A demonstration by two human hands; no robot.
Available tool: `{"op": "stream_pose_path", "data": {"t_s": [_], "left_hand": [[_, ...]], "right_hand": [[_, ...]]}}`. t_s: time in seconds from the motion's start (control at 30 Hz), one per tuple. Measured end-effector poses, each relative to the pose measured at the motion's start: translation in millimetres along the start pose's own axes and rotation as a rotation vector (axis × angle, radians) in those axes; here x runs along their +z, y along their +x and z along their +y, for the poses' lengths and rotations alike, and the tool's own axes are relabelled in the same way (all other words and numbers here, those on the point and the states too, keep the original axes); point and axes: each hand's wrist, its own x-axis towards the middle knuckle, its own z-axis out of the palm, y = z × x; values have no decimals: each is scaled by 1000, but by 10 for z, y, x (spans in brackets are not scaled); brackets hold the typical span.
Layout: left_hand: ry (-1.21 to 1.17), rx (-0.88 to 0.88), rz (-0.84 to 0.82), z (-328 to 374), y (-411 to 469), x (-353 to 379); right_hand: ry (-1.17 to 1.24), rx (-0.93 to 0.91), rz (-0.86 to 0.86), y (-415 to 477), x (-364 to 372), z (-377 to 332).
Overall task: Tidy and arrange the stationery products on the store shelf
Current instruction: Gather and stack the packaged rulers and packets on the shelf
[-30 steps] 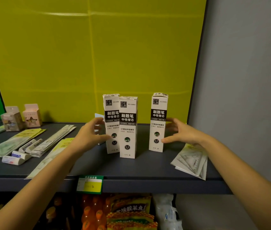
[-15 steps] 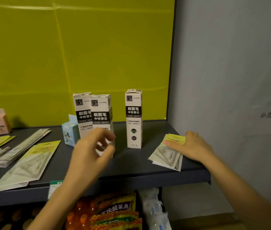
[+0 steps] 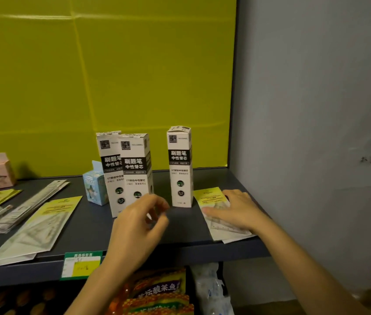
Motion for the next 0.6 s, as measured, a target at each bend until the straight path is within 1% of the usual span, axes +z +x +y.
{"op": "stream_pose_path", "data": {"t_s": [0.07, 0.1, 0.2, 0.27, 0.3, 0.37, 0.43, 0.5, 0.6], "left_hand": [[56, -48, 76, -118, -59, -178], [94, -76, 110, -193, -85, -287], [272, -186, 203, -468, -161, -633], [440, -356, 234, -702, -201, -866], [536, -465, 208, -822, -214, -974], [726, -673, 69, -1041, -244, -1144], [831, -828, -69, -1173, -279, -1229], [884, -881, -147, -1221, -307, -1229], [923, -836, -191, -1236, -300, -1215]], "right_hand": [[-146, 23, 47, 38, 47, -16], [-177, 25, 47, 57, 62, -31], [-147, 52, -5, 74, 38, -99], [-140, 62, -33, 76, -2, -133], [-144, 62, -43, 83, -15, -148], [-148, 53, -61, 85, -40, -184], [-132, 38, -82, 90, -52, -216], [-97, 24, -97, 81, -64, -240], [-47, 1, -112, 71, -60, -240]]}}
